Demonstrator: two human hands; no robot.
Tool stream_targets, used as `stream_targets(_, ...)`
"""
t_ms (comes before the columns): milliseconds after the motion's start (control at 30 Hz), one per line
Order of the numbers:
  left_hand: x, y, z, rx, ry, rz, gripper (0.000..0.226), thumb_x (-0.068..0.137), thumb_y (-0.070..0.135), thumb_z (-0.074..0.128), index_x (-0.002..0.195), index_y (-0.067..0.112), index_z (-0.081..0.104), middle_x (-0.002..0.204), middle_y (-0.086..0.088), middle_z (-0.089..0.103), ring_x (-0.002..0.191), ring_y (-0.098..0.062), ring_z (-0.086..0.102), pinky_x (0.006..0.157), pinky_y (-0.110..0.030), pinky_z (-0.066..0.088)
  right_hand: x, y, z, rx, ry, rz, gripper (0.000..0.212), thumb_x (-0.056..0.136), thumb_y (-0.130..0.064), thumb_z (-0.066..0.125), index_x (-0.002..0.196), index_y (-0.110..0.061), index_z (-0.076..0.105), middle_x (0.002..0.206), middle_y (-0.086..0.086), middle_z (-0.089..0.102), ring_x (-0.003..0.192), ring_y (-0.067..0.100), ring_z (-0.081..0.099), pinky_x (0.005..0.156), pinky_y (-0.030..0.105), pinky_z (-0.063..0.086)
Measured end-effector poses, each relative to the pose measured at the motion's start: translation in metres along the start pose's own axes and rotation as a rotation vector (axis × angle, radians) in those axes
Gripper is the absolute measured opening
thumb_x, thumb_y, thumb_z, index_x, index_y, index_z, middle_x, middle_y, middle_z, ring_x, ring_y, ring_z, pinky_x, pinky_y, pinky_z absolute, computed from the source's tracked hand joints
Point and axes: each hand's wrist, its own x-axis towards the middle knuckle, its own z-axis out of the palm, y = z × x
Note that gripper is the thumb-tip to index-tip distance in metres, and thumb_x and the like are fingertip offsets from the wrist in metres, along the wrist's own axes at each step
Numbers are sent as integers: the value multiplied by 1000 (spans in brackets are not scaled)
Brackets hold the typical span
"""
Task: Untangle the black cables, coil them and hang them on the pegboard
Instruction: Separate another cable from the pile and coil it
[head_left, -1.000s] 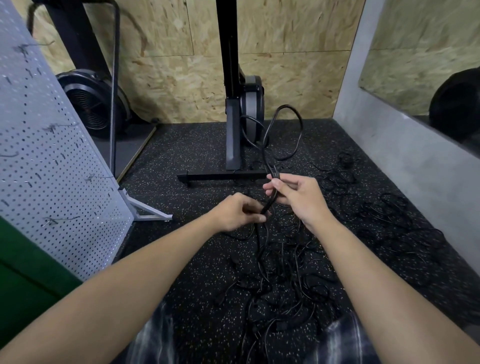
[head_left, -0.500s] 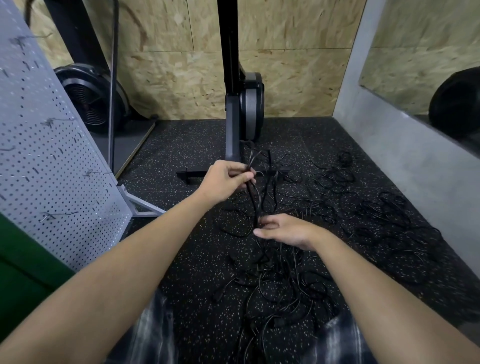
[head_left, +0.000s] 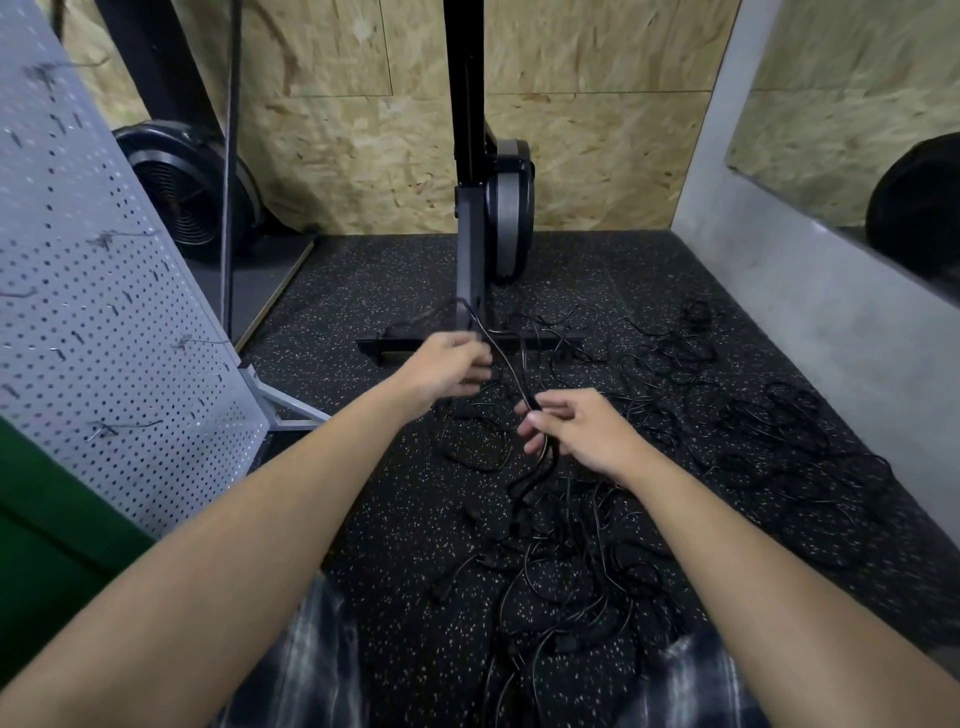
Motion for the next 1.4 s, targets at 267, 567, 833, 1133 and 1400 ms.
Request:
stream_targets(267,-21,-30,15,694,-609,23,60,90,16,77,146,23,57,133,16,64,115,-15,66,106,-30,48,7,-10,4,-16,68,-133,18,102,-11,64,104,-22,78,89,-2,80,78,16,78,59,9,45)
stream_targets(567,-13,-35,20,548,-337,310,13,92,18,79,103,23,83,97,11,80,98,-1,72,101,-24,51,20,-15,-9,300,345,-56,18,104,-19,62,116,-14,74,106,2,79,99,16,76,84,31,61)
stream_targets(833,3,-20,10,132,-89,319,9,97,8,72,104,9,78,90,-3,80,88,-12,75,73,-30,60,5,-13,-7,11,-73,173,40,88,-39,81,125,-25,70,116,-9,75,106,4,71,99,29,56)
stream_targets(1133,14,-8,21,-2,-25,225,9,97,12,73,103,14,79,91,-1,80,79,-10,70,57,-22,54,10,-9,-2,-176,135,19,13,90,-21,79,100,-30,79,96,-10,78,94,7,72,93,27,56)
stream_targets(1400,19,-37,-17,585,-31,-166,32,96,7,66,128,8,67,105,-7,72,73,-20,69,57,-29,57,6,-7,-29,173,139,55,32,104,-1,56,125,-19,71,104,3,79,92,14,72,92,31,58)
